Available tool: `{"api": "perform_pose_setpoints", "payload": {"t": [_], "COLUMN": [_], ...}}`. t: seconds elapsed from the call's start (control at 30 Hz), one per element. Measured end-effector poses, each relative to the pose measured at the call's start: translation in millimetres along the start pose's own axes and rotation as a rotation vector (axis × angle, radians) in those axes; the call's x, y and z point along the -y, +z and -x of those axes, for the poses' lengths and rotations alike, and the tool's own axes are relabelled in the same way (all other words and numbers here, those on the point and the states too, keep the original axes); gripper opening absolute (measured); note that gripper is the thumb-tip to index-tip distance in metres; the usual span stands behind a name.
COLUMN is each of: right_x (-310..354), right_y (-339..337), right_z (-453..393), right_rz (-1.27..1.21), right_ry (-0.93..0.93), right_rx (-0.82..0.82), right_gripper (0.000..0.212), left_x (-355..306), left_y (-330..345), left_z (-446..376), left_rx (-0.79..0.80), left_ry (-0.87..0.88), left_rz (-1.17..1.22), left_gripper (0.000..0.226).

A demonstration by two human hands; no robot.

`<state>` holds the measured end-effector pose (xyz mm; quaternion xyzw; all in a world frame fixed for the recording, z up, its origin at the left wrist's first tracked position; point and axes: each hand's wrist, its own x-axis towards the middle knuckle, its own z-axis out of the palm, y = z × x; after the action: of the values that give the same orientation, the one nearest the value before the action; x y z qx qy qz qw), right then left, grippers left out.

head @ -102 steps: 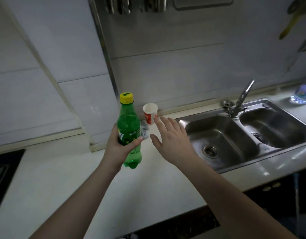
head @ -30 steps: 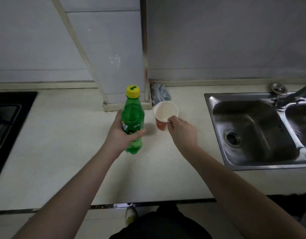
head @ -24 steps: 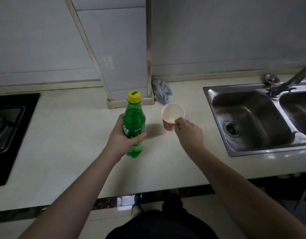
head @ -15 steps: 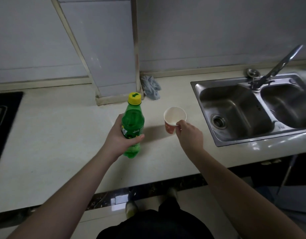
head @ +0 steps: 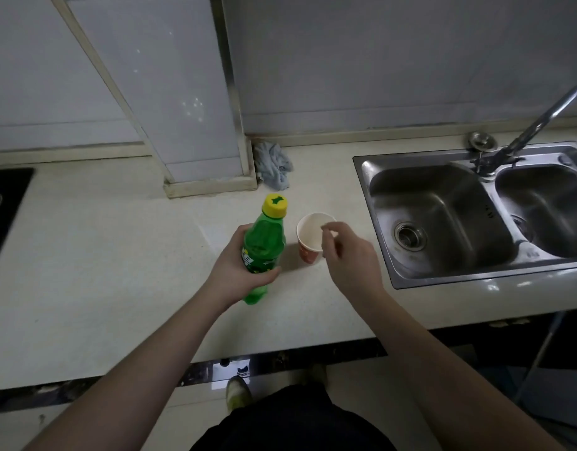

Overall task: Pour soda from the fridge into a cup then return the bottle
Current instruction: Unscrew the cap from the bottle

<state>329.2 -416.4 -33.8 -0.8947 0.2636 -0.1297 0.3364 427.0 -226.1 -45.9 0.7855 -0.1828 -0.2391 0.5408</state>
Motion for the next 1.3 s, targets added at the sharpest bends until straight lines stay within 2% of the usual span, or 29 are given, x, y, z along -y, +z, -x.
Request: {"api": "perform_pose_setpoints", "payload": {"t": [0.07, 0.13, 0.2, 0.27, 0.37, 0.43, 0.53, 0.67, 0.8, 0.9, 1.0, 1.1, 1.2, 1.3], "right_x": [26, 54, 70, 75, 75, 76, 77, 83, 80, 75, 70, 61, 55, 52], "right_y": [-19, -36, -42, -42, -39, -40, -42, -48, -51, -50, -52, -56, -59, -55], "right_z": [-10, -19, -25, -31, -37, -41, -51, -56, -58, -59, -63, -74, -76, -71], "right_rz": [-0.203, -0.252, -0.043, 0.238, 0.513, 0.599, 0.571, 0.533, 0.52, 0.502, 0.383, 0.309, 0.309, 0.442], "right_ry": [-0.02, -0.095, -0.207, -0.289, -0.196, -0.121, -0.144, -0.286, -0.369, -0.454, -0.718, -0.936, -0.846, -0.548], "right_rx": [0.004, 0.088, 0.178, 0.121, 0.083, 0.102, 0.155, 0.182, 0.208, 0.215, 0.208, 0.269, 0.223, 0.152], "right_gripper": [0.025, 0.035, 0.044, 0.049, 0.056, 0.064, 0.066, 0.06, 0.057, 0.055, 0.048, 0.033, 0.035, 0.051], "left_x": [-2, -3, -3, -4, -6, -5, -7, -10, -13, -20, -27, -28, -29, -32], "left_y": [5, 9, 13, 17, 18, 20, 23, 17, 4, -8, -19, -21, -14, -7], "left_z": [0, -1, -2, -2, -4, -8, -10, -14, -22, -32, -41, -45, -43, -40], "left_rx": [0.01, 0.02, 0.003, -0.022, -0.076, -0.125, -0.137, -0.008, 0.104, 0.263, 0.418, 0.427, 0.301, 0.117], "left_ry": [0.034, 0.067, 0.084, 0.111, 0.155, 0.175, 0.164, 0.111, 0.12, 0.126, 0.094, 0.108, 0.102, 0.118], "left_rz": [-0.07, -0.146, -0.173, -0.192, -0.263, -0.307, -0.287, -0.189, -0.242, -0.278, -0.288, -0.311, -0.313, -0.345], "left_gripper": [0.07, 0.07, 0.066, 0.062, 0.06, 0.06, 0.061, 0.062, 0.067, 0.07, 0.073, 0.072, 0.07, 0.069]}}
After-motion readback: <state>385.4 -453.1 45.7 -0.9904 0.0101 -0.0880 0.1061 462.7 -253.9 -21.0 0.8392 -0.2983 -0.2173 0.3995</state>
